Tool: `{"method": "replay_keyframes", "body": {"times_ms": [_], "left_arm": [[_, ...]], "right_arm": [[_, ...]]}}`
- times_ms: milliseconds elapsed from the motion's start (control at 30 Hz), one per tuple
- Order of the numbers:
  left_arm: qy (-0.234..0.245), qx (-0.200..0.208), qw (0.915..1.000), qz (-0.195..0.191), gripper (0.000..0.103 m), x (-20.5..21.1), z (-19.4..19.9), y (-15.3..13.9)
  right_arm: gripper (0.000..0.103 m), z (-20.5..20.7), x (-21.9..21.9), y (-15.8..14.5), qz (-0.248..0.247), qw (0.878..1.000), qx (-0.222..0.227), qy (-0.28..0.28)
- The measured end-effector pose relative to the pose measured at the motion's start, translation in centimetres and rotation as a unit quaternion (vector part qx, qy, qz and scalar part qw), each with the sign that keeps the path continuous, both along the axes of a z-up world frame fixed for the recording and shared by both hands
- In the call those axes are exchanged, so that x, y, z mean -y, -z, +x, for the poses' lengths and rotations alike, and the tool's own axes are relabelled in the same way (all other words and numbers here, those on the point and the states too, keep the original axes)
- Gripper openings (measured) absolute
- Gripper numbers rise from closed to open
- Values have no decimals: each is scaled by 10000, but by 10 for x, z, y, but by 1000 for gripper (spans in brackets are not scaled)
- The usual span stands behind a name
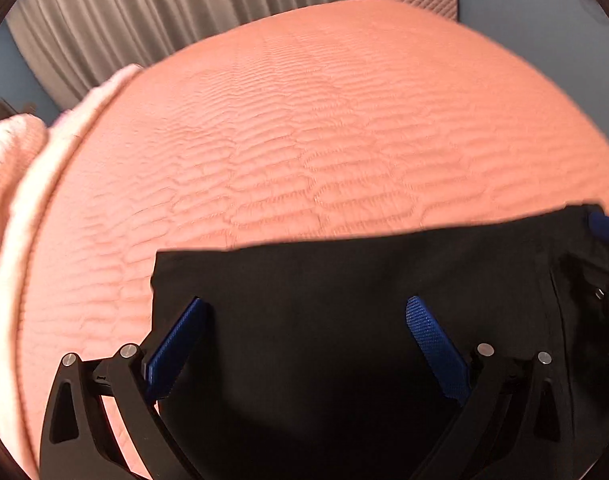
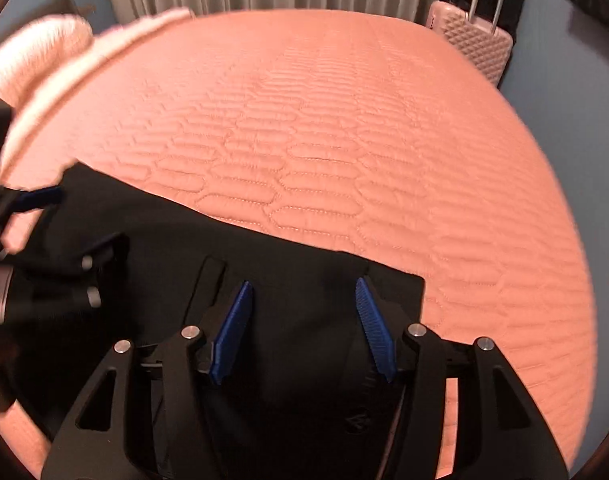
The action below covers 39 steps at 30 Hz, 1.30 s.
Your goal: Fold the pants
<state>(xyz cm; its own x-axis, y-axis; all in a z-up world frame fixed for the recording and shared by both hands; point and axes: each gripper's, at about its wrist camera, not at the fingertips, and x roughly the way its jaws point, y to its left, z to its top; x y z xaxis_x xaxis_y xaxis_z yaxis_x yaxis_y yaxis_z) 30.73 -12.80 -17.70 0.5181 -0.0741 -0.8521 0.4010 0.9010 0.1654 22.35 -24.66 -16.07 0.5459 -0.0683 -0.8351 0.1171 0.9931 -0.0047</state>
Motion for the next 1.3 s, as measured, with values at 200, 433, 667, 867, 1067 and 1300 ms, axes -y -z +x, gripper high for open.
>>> {"method": "replay_keyframes", "body": {"times_ms": [200, 433, 667, 867, 1067, 1300], "left_arm": [[-314, 284, 9987, 298, 98, -19, 5, -12], [-682, 397, 9964, 297, 98, -66, -74, -29], [-1560, -48, 9854, -674, 98, -117, -168, -41], [-1552, -103, 9820, -1074, 98, -146, -170, -35], [-1213, -179, 9909, -550, 98, -176, -107, -30], [-1135, -1063, 9739, -1653, 98, -197, -59, -4]], "right_arm": [[63, -15, -4, -4, -415, 9991, -6, -34], [75, -76, 21, -16, -870, 9953, -52, 412], [95, -141, 9, -56, 107, 9963, 505, 694], [97, -139, 14, -38, 260, 9965, 476, 629], [97, -97, 66, -16, 1199, 9911, 125, 564], [98, -57, 72, 19, 1703, 9849, -270, 138]]}}
